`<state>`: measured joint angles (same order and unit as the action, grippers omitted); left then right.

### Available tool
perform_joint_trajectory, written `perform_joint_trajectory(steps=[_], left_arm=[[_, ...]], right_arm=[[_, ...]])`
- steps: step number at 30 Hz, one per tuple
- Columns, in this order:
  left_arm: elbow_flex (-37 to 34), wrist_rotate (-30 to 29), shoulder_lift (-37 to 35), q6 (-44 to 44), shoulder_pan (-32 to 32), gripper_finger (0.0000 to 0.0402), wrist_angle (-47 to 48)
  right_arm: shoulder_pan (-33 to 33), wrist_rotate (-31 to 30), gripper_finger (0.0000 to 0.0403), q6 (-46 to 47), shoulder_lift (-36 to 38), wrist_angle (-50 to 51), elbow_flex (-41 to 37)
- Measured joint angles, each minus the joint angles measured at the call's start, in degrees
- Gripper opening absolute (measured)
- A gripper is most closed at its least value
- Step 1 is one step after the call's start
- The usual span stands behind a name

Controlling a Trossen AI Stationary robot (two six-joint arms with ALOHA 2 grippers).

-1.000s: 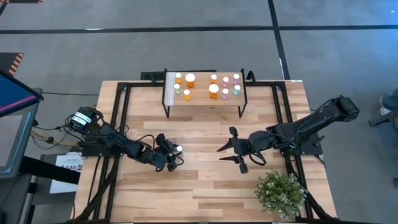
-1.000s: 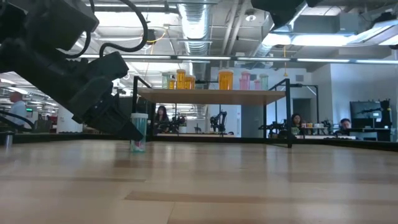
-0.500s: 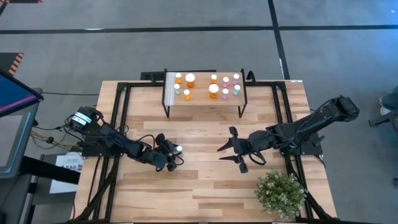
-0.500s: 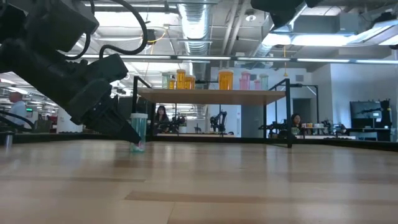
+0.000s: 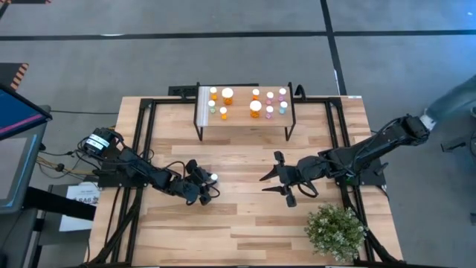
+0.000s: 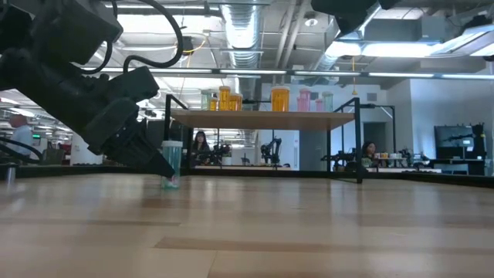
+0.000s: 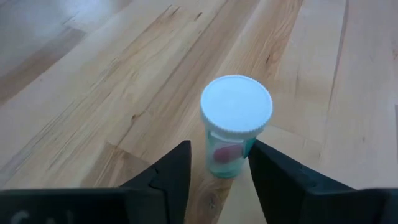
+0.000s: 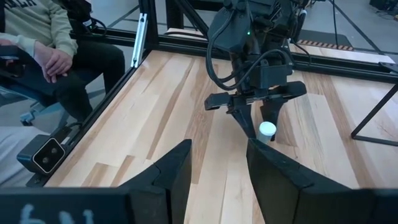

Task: Pick and place medicine bottles onto shelf by color
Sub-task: Put the green pill bottle on the shelf

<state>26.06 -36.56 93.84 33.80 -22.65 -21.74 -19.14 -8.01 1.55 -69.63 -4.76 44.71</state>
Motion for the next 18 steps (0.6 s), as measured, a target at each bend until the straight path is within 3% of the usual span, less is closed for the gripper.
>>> perform_joint_trajectory(steps=[18], left_arm=[[0.9, 0.9, 0.0, -2.5, 0.0, 0.0092, -2.9]], right_arm=[[0.6, 0.0, 0.0178, 0.0, 0.0, 0.0, 0.0]])
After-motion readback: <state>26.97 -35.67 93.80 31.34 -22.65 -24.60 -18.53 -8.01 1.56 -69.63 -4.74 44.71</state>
